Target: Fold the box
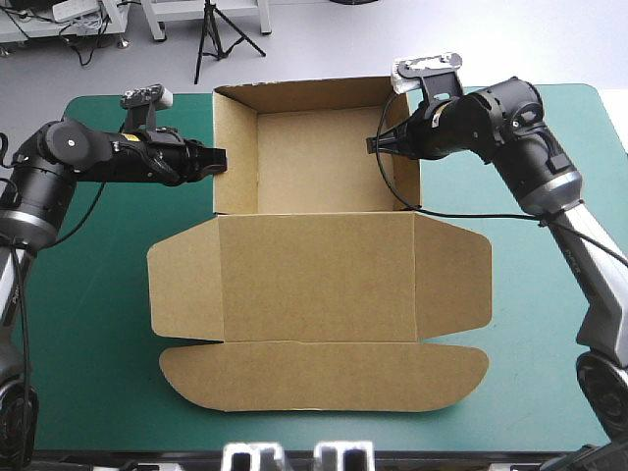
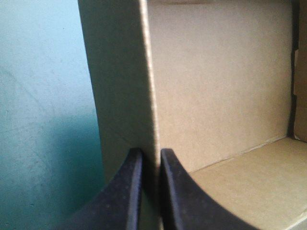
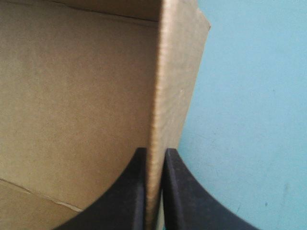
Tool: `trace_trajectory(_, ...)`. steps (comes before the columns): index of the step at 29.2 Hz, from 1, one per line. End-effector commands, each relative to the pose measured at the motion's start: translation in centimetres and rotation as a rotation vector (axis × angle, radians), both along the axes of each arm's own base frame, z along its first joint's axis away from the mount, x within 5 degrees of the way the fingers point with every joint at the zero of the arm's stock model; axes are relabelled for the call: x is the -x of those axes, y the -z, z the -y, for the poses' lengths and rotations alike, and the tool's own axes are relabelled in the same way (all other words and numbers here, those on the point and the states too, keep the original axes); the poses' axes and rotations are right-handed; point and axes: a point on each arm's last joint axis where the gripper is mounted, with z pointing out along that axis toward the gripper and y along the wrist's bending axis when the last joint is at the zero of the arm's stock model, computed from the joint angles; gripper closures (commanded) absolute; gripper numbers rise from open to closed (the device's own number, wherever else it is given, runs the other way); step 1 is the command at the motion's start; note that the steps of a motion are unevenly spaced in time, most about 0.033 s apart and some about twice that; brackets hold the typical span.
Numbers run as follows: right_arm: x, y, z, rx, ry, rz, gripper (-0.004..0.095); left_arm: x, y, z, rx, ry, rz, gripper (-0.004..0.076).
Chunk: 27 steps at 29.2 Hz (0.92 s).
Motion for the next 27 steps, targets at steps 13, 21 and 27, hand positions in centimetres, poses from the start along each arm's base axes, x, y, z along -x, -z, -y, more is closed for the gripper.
trace_trajectory(13,-0.4,2.4,-0.3,0.004,0.104,-0.235,0.0926,1.6,0.2,7.2,-0.197,-0.034,0.039,0.0733)
trace_trajectory(21,-3.8,8.0,-2.1,0.028,0.063,-0.382,0.0926,-1.1,4.0,8.1,-0.249,-0.061,-0.059,0.0733)
trace_trajectory(27,-4.9,10.0,-2.6,0.049,0.048,-0.404,0.0926,-2.5,6.5,8.4,-0.326,-0.053,-0.106,0.0733)
